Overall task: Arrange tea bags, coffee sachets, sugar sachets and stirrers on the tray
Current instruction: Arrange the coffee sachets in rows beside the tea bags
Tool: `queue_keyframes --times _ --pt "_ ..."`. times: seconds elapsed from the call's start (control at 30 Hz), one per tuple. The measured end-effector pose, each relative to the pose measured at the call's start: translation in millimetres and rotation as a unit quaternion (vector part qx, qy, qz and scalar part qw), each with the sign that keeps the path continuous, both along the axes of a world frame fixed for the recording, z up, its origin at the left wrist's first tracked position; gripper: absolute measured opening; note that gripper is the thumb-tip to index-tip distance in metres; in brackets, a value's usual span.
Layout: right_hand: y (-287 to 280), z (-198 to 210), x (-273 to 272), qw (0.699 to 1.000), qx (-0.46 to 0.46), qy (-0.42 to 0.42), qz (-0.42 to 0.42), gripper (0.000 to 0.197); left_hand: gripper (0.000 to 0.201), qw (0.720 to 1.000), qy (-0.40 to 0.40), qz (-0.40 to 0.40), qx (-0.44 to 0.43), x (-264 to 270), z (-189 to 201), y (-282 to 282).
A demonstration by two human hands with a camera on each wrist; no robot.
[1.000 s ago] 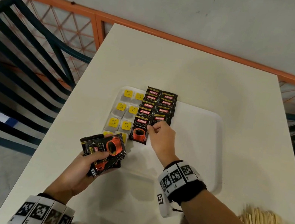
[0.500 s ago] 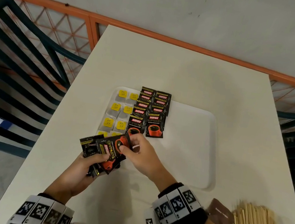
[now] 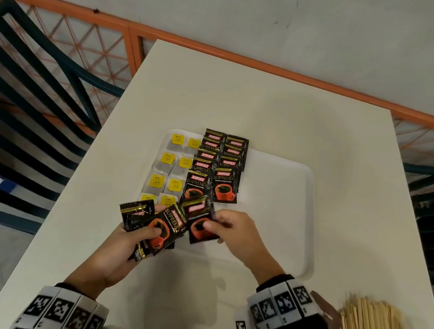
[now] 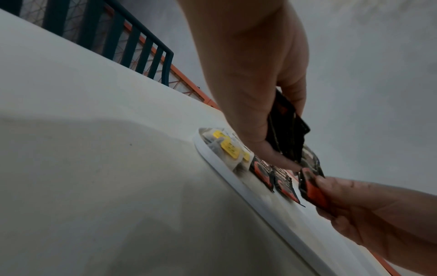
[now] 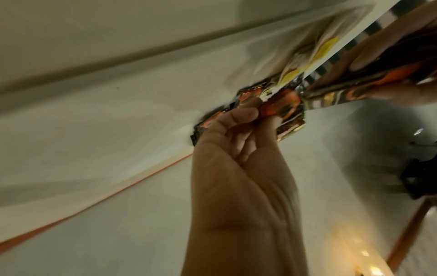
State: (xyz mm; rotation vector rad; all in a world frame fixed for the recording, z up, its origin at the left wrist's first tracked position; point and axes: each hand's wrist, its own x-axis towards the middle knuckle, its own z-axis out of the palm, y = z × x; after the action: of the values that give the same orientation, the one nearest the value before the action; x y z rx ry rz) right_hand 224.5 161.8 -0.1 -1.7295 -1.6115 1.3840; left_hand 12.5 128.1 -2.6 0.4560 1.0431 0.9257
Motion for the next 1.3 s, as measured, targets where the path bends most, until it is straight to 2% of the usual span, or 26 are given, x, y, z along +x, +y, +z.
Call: queue_keyframes --times 0.07,0.2,0.33,0.47,0.73,1.0,1.07,1.13,1.2,1.3 --pt "7.7 -3.6 7.3 0.997 -0.012 0.021 -0.071 0.017 0.039 1.000 0.010 0.003 0.001 -0.4 -1.3 0.3" --pt "22.4 -13.9 17.1 0.983 -0.021 0.011 -0.182 0.019 0.039 1.000 0.020 0.002 -0.015 1.1 -1.8 -2.0" --pt "31.4 -22.0 16.3 0.972 -0.005 -0.020 -0.235 0.008 0.038 1.000 0.016 -0.003 -0.016 3.1 1.2 -0.9" --pt "34.2 -25.1 12.3 0.969 0.009 -0.031 -0.247 0.016 0.038 0.999 0.030 -0.008 -0.019 5.4 4.4 0.2" --pt "31.6 -30.8 7.1 0.967 0.019 -0.087 -0.238 0.033 0.039 0.999 0.022 -0.010 -0.024 10.2 4.3 1.9" --pt "27.9 -31.2 5.5 0.967 0.026 -0.121 -0.223 0.024 0.042 0.999 0.006 0.002 -0.032 12.7 8.3 5.6" --pt "23.2 -21.0 2.9 0.971 0.040 -0.105 -0.212 0.023 0.044 1.000 0.001 0.000 -0.025 13.2 8.3 6.7" --pt "15.5 -6.5 -3.5 0.984 0.029 -0.063 -0.163 0.025 0.046 1.000 0.002 -0.001 -0.019 13.9 7.3 6.9" --pt "5.6 7.4 -11.8 0.996 -0.019 0.006 -0.090 0.031 0.050 1.000 0.007 -0.004 -0.013 14.7 6.1 6.6" --pt "-4.4 13.2 -20.3 0.993 -0.081 0.085 -0.004 0.027 0.057 1.000 0.019 -0.011 -0.005 16.3 5.0 5.3"
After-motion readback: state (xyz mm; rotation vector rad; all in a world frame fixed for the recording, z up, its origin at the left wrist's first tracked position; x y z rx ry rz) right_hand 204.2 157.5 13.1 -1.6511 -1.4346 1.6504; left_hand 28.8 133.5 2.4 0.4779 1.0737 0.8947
